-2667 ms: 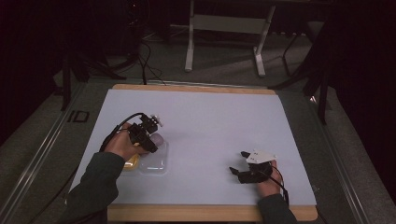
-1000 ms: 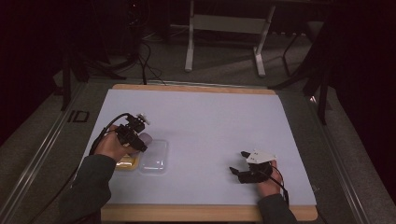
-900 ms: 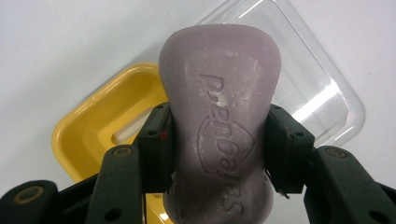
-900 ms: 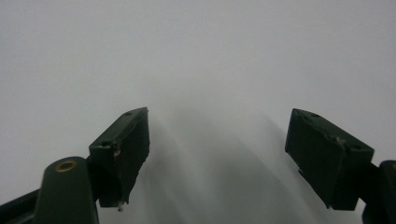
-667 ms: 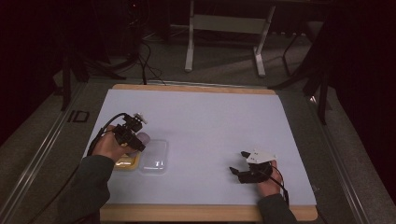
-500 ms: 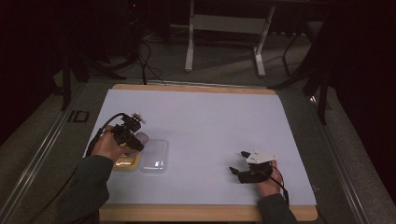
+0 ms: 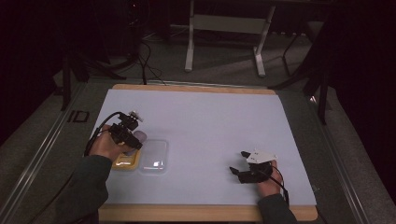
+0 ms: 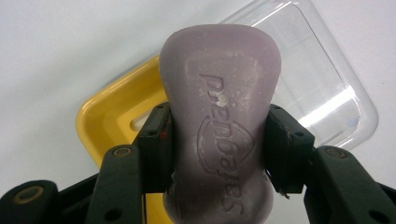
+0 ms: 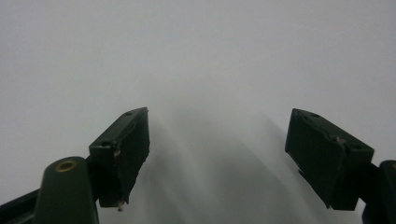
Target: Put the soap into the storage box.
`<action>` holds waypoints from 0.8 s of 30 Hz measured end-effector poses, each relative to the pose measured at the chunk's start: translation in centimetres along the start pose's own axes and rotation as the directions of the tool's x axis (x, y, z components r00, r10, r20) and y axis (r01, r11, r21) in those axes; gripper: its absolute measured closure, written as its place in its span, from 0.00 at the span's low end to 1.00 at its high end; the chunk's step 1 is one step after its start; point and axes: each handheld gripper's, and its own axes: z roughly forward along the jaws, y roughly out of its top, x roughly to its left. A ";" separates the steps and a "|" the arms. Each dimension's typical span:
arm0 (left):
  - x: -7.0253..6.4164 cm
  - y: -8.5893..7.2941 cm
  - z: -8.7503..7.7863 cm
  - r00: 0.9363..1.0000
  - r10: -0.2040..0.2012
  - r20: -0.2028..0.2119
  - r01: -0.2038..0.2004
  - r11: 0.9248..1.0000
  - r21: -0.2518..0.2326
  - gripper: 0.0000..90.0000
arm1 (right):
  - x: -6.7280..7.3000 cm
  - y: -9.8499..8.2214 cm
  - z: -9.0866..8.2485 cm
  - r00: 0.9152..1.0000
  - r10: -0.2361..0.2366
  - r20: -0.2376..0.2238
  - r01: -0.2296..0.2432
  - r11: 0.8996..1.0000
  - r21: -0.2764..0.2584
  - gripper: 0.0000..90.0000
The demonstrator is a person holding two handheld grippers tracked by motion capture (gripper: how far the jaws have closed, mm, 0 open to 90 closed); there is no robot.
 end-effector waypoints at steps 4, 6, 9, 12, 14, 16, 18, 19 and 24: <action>0.0 0.0 -0.1 1.000 0.000 -0.011 0.000 1.000 0.000 0.55 | 0.0 0.0 0.0 1.000 0.001 0.000 -0.001 1.000 -0.001 0.24; -0.1 -0.2 -0.2 1.000 -0.005 -0.020 0.005 1.000 -0.005 0.55 | 0.0 0.0 0.0 1.000 0.001 0.000 -0.001 1.000 0.000 0.24; 0.0 -0.2 -0.3 1.000 -0.009 -0.022 0.009 1.000 -0.003 0.55 | 0.0 0.0 0.0 1.000 -0.001 0.000 0.001 1.000 0.000 0.24; 0.1 -0.4 -0.4 0.999 -0.027 -0.028 0.026 1.000 -0.012 0.55 | 0.0 0.0 0.0 1.000 0.001 0.000 -0.001 1.000 0.000 0.24; 0.1 -0.5 -0.5 0.999 -0.038 -0.027 0.038 0.999 -0.016 0.55 | 0.0 0.0 0.0 1.000 0.000 0.000 0.000 1.000 0.000 0.24; 0.2 -0.6 -0.5 0.998 -0.053 -0.024 0.052 0.998 -0.021 0.55 | 0.0 0.0 0.0 1.000 0.000 0.000 0.000 1.000 0.001 0.24; 0.3 -0.7 -0.5 0.998 -0.063 -0.027 0.062 0.998 -0.019 0.55 | 0.0 0.0 0.0 1.000 0.000 0.000 0.000 1.000 0.001 0.24; 0.3 -0.7 -0.5 0.997 -0.069 -0.028 0.068 0.998 -0.018 0.55 | 0.0 0.0 0.0 1.000 0.000 0.000 0.000 1.000 0.001 0.24; 0.7 -0.9 -0.5 0.995 -0.099 -0.025 0.099 0.995 -0.018 0.55 | 0.0 0.0 0.0 1.000 -0.001 0.001 0.001 1.000 0.001 0.24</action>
